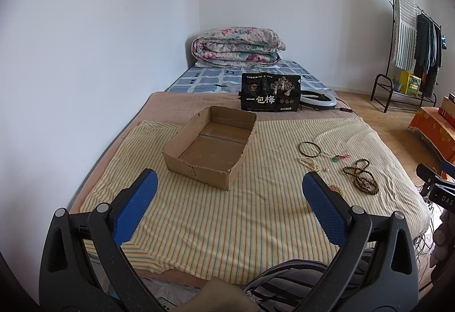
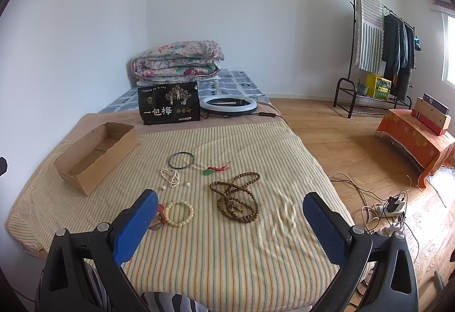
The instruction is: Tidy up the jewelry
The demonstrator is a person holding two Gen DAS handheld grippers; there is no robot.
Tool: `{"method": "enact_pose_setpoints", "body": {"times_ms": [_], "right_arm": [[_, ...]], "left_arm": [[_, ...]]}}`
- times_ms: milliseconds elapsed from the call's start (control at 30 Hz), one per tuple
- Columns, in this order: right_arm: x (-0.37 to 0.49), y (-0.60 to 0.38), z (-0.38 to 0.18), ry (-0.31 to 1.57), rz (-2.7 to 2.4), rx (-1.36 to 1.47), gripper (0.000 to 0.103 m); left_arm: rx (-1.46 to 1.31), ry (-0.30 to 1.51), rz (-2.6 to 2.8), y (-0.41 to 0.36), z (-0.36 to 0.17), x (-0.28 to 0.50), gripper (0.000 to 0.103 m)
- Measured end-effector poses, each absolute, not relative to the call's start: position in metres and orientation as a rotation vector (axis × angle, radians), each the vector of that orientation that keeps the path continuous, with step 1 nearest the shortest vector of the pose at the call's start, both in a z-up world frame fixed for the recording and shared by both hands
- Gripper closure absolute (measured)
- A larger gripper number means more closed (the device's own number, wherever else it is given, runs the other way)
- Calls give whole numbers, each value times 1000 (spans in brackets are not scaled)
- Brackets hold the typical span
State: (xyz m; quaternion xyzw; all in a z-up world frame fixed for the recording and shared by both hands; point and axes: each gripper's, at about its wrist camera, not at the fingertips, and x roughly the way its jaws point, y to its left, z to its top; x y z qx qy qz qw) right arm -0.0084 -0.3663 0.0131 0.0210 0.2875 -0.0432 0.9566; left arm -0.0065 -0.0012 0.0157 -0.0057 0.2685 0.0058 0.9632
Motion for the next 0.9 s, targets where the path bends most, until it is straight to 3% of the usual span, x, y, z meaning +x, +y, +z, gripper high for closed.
{"method": "enact_pose_setpoints", "body": {"times_ms": [900], "right_arm": [[-8, -366, 13, 582, -89, 43, 0]], "left_arm": [[-8, 532, 4, -9, 20, -7, 0]]}}
